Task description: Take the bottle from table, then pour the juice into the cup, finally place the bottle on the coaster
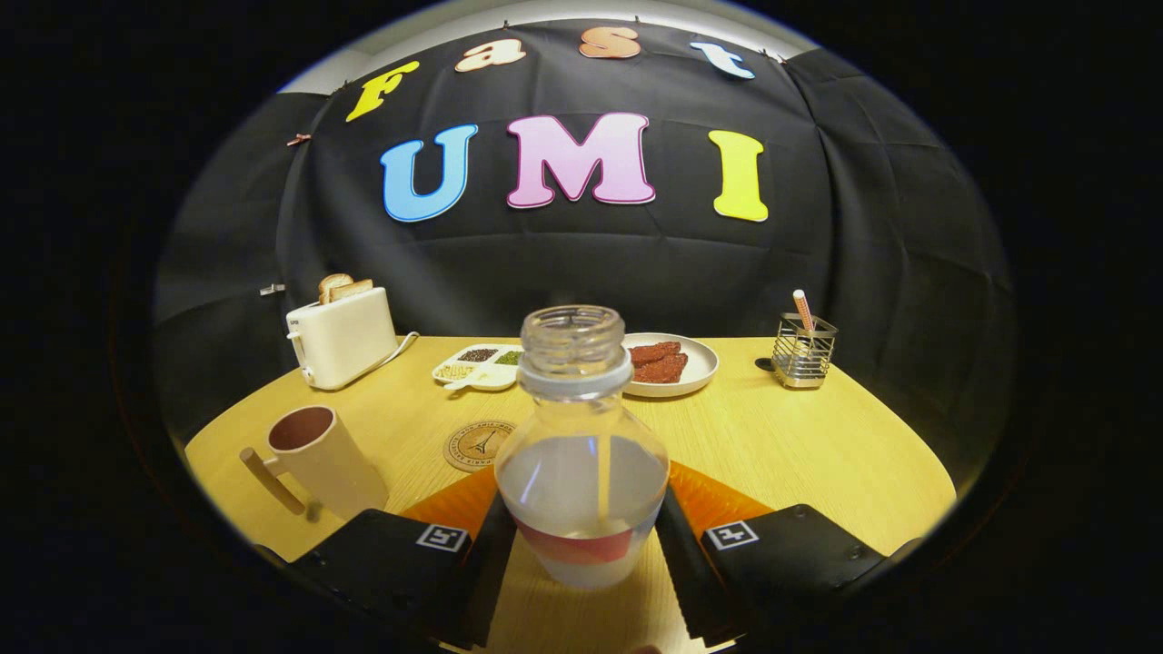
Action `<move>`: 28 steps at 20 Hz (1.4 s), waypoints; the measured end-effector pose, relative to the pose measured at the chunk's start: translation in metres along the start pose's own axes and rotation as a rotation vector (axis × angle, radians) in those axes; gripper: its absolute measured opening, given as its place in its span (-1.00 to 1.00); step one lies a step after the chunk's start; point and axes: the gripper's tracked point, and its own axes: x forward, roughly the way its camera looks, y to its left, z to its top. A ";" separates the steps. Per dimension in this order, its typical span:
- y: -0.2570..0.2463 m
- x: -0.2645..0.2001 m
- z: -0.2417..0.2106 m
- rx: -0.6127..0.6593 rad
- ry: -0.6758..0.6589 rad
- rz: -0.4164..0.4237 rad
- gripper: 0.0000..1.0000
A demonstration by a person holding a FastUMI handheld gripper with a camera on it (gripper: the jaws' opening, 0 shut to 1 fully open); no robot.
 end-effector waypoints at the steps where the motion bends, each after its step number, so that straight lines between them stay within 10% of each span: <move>1: 0.000 0.000 -0.001 -0.012 0.008 0.004 0.58; 20: 0.053 0.000 0.061 -0.426 0.049 0.105 0.43; 28: 0.072 0.002 0.071 -0.710 0.062 0.024 0.42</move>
